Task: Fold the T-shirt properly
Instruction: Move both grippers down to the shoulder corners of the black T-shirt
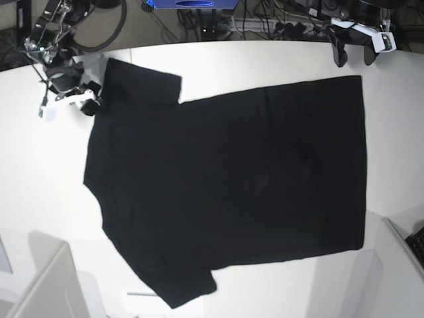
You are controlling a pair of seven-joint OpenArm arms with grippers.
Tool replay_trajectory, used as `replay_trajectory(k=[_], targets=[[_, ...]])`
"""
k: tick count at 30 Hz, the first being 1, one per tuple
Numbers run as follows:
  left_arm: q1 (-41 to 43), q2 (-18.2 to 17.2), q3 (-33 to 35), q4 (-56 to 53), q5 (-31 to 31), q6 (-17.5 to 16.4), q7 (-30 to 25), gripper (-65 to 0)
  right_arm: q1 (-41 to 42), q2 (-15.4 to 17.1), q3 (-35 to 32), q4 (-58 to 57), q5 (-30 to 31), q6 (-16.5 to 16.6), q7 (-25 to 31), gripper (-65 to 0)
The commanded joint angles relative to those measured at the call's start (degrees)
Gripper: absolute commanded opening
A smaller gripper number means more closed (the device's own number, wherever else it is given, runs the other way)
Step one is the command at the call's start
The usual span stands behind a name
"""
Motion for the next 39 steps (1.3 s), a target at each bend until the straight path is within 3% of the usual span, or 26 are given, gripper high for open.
replay_trajectory(k=[1,10,13,16,19,23,27,30,33,39], targets=[[0.55,-0.44,-1.11,0.21,-1.08,-0.62,-1.52,-22.5,0.31,0.98,-0.02,0.19,0.86,0.25,0.77,-36.9],[-0.68,-0.53,-2.08,-4.01,-8.2,-0.71,-1.17,-23.0,0.66,3.88,-2.21,-7.81,0.95,0.34,0.86,-36.9],[-2.44,-0.79,-2.69,-5.94,-11.72,-0.71,3.85,-23.0,-0.04,3.88,-4.94,-7.89,0.95,0.34,0.95,-36.9],[-4.46,-0.17,-7.44,-6.47,-13.74,-0.89,10.88,-23.0,-0.57,3.88,-7.49,-7.98,0.86,0.34,1.04,-36.9],[-6.66,2.11,-11.84,-6.38,-13.74,-0.97,15.01,-22.7,-0.84,3.88,-8.54,-8.07,0.86,0.34,1.12,-37.1],[-8.77,2.82,-14.21,-6.38,-13.74,-5.37,19.58,-22.9,-0.92,3.88,-8.63,-8.07,0.86,0.34,0.86,-37.4],[-10.09,2.9,-13.86,-6.56,-13.74,-7.21,21.16,-22.9,-1.01,3.88,-8.72,-8.07,0.86,0.34,0.77,-38.0],[-11.15,2.99,-13.86,-8.58,-13.74,-7.21,21.16,-22.9,-1.01,3.88,-8.72,-8.07,0.86,0.34,0.69,-44.6],[-13.08,3.34,-13.86,-10.87,-13.74,-7.21,21.16,-22.9,-1.01,3.88,-8.72,-8.16,0.86,0.34,0.25,-63.9],[-15.8,3.34,-13.68,-13.06,-13.92,-7.21,21.25,-22.9,-0.22,3.88,-8.63,-8.16,0.95,0.34,-3.27,-65.0]])
